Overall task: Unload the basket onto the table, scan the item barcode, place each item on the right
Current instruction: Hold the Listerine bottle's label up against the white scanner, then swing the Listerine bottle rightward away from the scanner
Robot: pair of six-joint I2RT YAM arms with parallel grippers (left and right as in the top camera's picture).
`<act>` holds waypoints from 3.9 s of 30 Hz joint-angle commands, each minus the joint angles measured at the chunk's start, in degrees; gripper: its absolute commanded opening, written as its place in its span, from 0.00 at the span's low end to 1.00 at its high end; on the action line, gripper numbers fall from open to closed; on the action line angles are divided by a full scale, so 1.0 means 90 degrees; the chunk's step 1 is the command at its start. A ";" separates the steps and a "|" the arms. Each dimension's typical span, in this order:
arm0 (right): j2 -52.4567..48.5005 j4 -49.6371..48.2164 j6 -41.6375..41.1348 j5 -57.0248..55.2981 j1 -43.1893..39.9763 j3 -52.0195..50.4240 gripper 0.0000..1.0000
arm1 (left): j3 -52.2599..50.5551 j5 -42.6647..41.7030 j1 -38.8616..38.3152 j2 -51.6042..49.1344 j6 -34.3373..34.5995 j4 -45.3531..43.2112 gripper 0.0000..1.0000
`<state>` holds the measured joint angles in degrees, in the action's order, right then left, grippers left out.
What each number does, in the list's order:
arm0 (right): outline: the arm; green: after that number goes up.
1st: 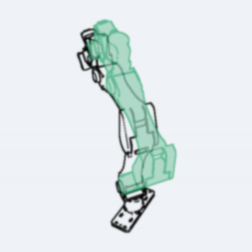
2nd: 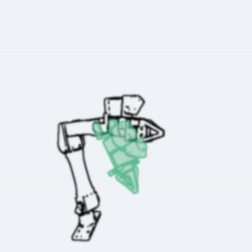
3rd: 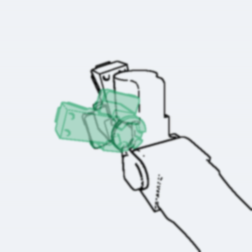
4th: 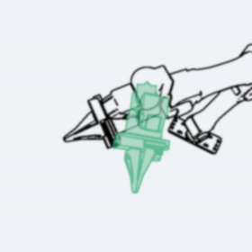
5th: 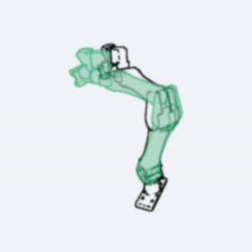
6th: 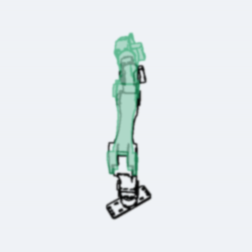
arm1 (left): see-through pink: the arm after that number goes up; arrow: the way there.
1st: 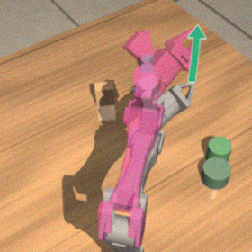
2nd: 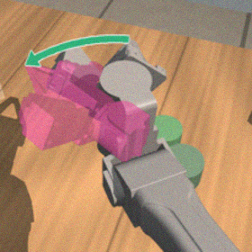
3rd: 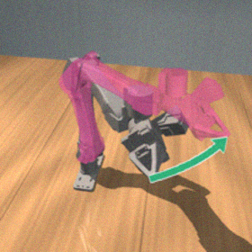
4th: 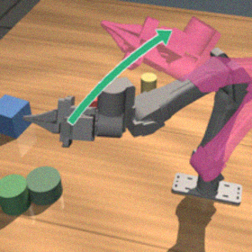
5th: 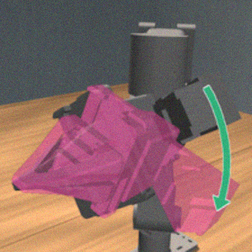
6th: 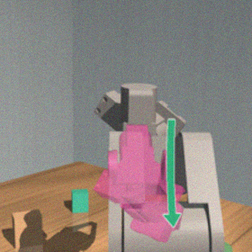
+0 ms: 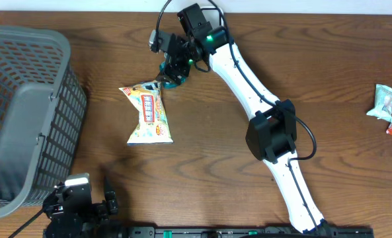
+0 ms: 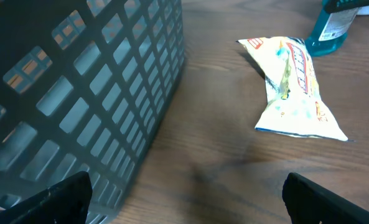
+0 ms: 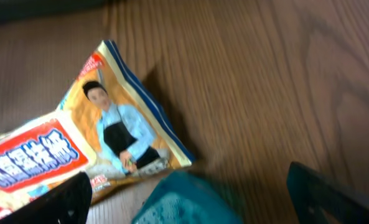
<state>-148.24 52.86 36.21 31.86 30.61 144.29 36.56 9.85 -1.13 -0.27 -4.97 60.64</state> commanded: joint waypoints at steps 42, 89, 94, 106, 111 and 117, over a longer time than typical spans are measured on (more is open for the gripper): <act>0.1520 0.3730 -0.1394 0.2380 -0.0590 0.0012 0.01 | 0.0027 0.0083 0.0017 0.0005 -0.0087 0.0000 0.98; 0.6137 0.4410 0.2057 0.3842 -0.2166 -0.7589 0.01 | 0.0027 0.0083 0.0017 0.0005 -0.0087 0.0000 0.98; 0.6137 0.3390 0.1571 0.3842 -0.2035 -0.7589 0.02 | 0.0027 0.0080 0.0017 0.0005 -0.0087 0.0000 0.98; 0.6137 -0.1224 -0.3366 -0.0884 -0.1472 -0.7587 0.01 | 0.0027 0.0083 0.0017 0.0005 -0.0087 0.0000 0.98; 0.6088 -0.2905 -0.3475 -0.3645 -0.0860 -0.7587 0.01 | 0.0027 0.0083 0.0017 0.0005 -0.0087 0.0000 0.98; 0.5612 -0.4845 -0.2565 -0.5510 -0.0491 -0.7587 0.01 | 0.0027 0.0080 0.0017 0.0005 -0.0087 0.0000 0.98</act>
<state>-95.33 14.85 9.02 -2.72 25.12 75.20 36.56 9.85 -1.13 -0.27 -4.97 60.66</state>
